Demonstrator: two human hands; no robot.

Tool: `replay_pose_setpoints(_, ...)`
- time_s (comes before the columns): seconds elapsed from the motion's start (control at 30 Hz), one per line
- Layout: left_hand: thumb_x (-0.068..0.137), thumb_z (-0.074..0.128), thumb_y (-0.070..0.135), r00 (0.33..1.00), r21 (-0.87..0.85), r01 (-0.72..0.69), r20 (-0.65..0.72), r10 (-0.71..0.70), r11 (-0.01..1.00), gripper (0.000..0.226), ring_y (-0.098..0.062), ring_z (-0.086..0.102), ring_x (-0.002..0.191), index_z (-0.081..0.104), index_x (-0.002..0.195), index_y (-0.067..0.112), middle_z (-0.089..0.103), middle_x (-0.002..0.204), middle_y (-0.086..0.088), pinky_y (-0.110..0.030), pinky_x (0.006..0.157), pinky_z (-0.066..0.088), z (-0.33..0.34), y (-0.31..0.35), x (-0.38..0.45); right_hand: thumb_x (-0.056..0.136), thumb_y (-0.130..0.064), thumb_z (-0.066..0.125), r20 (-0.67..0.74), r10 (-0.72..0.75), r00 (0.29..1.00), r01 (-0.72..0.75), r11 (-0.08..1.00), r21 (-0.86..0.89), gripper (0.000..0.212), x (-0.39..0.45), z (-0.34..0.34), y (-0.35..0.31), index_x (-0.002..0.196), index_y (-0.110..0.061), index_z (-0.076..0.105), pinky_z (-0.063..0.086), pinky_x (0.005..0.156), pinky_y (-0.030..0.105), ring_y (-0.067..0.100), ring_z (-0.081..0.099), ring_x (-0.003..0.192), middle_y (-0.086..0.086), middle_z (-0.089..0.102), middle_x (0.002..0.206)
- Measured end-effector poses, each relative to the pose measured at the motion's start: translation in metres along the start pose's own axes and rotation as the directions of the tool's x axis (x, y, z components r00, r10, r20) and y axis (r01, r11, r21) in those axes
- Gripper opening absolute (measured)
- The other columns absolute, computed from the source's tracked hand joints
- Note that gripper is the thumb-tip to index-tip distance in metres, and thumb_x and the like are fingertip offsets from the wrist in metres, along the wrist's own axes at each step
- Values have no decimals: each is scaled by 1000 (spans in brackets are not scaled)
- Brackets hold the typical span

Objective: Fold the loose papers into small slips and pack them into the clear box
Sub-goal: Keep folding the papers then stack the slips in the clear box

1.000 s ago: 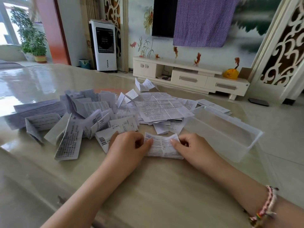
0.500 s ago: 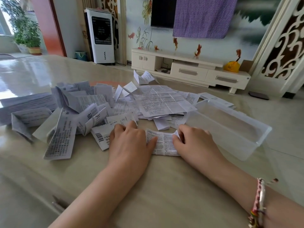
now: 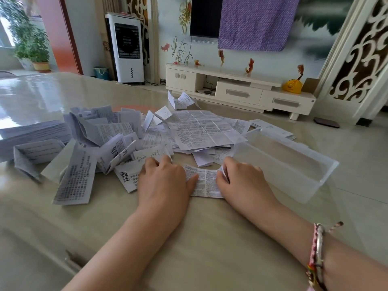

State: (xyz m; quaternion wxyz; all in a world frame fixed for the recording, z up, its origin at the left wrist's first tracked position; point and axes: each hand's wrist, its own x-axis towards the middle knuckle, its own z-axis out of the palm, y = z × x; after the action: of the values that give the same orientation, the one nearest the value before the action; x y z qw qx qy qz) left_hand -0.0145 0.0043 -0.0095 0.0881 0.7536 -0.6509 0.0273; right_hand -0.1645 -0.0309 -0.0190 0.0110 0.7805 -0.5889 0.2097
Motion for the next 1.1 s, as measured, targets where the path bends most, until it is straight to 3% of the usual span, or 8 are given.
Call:
replay_pose_setpoints(0.03,96,32,60,1000,7,-2,2,2,1000,54,-29,39,116,64,97,16,49,117,-2,-36,86,38,0,0,0,94,-35,44,-14,-12,1000,11,999,-35,19,-2,-2,-1,91,-17,39,35,77,36,24,49,78,-6,44,73)
replay_pose_setpoints(0.1,96,31,59,1000,18,-6,4,6,1000,54,-29,38,118,64,102,16,48,120,-3,-36,88,38,-1,1,-1,89,-44,51,-57,-33,998,29,996,-86,41,-6,-2,-4,110,-11,39,34,78,38,24,48,88,-3,45,88)
replay_pose_setpoints(0.2,96,31,59,1000,21,-8,4,8,1000,55,-29,37,119,64,105,16,48,122,-3,-36,91,37,-2,1,-2,83,-43,61,-135,-176,975,171,984,-46,39,-15,-2,-11,97,-17,35,29,74,35,22,40,86,-2,38,92)
replay_pose_setpoints(0.33,96,32,59,1000,-1,-11,6,11,1000,54,-29,37,120,64,103,16,48,121,-2,-36,92,37,-3,1,-3,89,-33,52,16,-144,989,144,990,-2,30,-21,-12,-4,93,-23,24,23,78,30,13,28,92,-7,28,97)
replay_pose_setpoints(0.57,95,36,60,999,-59,-7,-34,5,998,49,-27,38,119,59,105,18,50,119,-1,-35,88,37,0,-2,-2,87,-14,48,101,-183,978,182,983,23,21,-22,-19,5,95,-27,34,22,79,26,12,30,103,-9,29,103)
replay_pose_setpoints(0.77,91,44,60,990,-152,-32,-139,11,988,40,-26,42,112,37,105,22,46,114,3,-34,87,36,6,-5,-1,85,-48,60,144,-356,923,311,913,265,30,-21,-20,18,110,-32,57,37,97,25,0,49,105,-20,56,110)
replay_pose_setpoints(0.97,86,61,46,981,-457,-162,-168,94,874,15,-21,45,101,55,87,32,46,98,12,-34,91,37,11,-17,0,85,-53,53,147,-410,900,379,904,196,37,-19,-22,21,109,-29,65,39,97,22,-1,55,106,-17,65,114)
replay_pose_setpoints(1.1,66,73,60,956,-553,-292,-189,224,780,28,-13,46,98,66,85,42,50,93,19,-41,101,32,13,-22,-2,87,-53,43,145,-439,887,418,895,153,39,-18,-22,20,107,-28,65,43,91,24,5,59,101,-13,68,106)
